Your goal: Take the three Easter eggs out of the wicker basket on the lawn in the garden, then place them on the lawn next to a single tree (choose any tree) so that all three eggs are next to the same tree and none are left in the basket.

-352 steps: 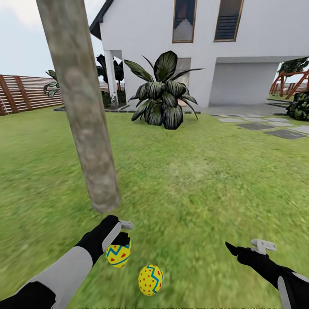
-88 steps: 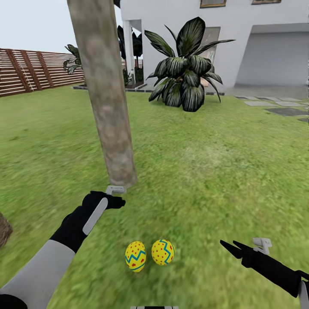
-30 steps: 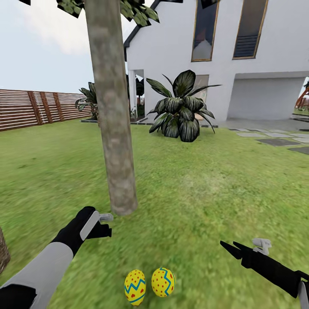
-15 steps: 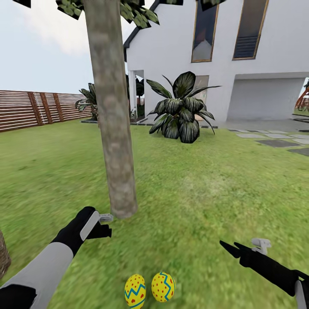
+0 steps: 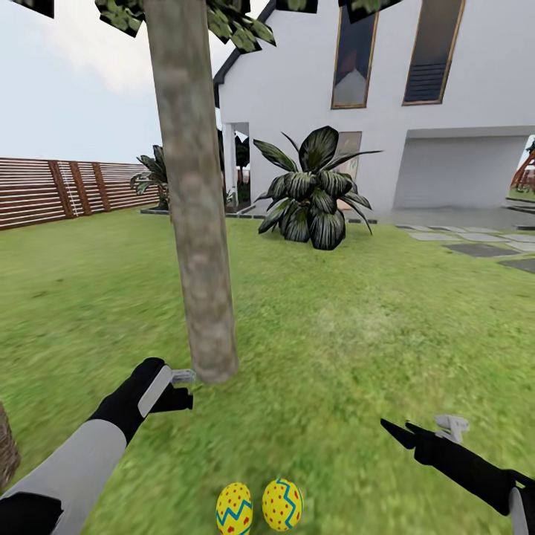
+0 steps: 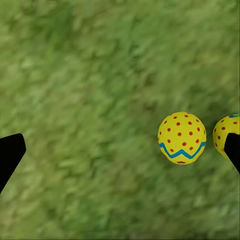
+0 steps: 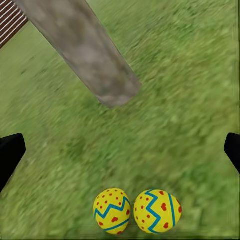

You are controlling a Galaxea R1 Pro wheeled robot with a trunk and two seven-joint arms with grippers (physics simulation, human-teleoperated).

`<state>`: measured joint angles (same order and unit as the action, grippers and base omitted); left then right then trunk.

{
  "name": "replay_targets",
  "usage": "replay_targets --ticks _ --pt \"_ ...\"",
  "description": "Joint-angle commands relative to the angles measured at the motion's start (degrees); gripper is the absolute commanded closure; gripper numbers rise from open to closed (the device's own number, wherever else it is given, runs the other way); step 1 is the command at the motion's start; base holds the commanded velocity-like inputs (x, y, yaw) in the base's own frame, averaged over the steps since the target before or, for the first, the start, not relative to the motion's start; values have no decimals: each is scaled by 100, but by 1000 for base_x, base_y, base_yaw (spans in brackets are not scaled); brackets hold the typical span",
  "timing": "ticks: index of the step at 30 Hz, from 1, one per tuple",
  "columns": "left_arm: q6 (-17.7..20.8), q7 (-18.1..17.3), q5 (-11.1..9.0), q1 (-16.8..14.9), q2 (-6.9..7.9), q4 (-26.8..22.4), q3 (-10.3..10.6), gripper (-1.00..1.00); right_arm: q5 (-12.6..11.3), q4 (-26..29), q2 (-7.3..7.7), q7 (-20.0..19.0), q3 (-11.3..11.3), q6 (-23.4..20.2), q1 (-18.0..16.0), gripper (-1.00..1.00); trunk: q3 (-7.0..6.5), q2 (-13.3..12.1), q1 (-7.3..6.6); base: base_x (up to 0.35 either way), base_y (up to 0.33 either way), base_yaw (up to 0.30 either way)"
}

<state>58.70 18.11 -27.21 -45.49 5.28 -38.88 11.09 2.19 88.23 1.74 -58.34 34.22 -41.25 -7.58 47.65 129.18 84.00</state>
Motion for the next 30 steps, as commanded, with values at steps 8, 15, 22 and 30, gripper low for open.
replay_targets --ticks 8,15,22,30 --pt "-123 35 -56 -3 6 -5 59 -100 19 -566 47 63 102 391 1 -100 -138 -319 -177 0 0 0" --pt "-160 14 -54 -3 8 -5 67 -100 33 -770 2 116 68 475 2 -100 -264 -600 -331 0 0 0" --pt "-166 17 -48 -3 8 -6 80 -100 34 -1430 -7 463 12 825 0 -100 -389 -881 -485 0 0 0" --pt "-166 17 -47 -3 6 -8 86 -100 27 -1479 -15 504 24 869 -3 -100 -533 -1202 -661 0 0 0"
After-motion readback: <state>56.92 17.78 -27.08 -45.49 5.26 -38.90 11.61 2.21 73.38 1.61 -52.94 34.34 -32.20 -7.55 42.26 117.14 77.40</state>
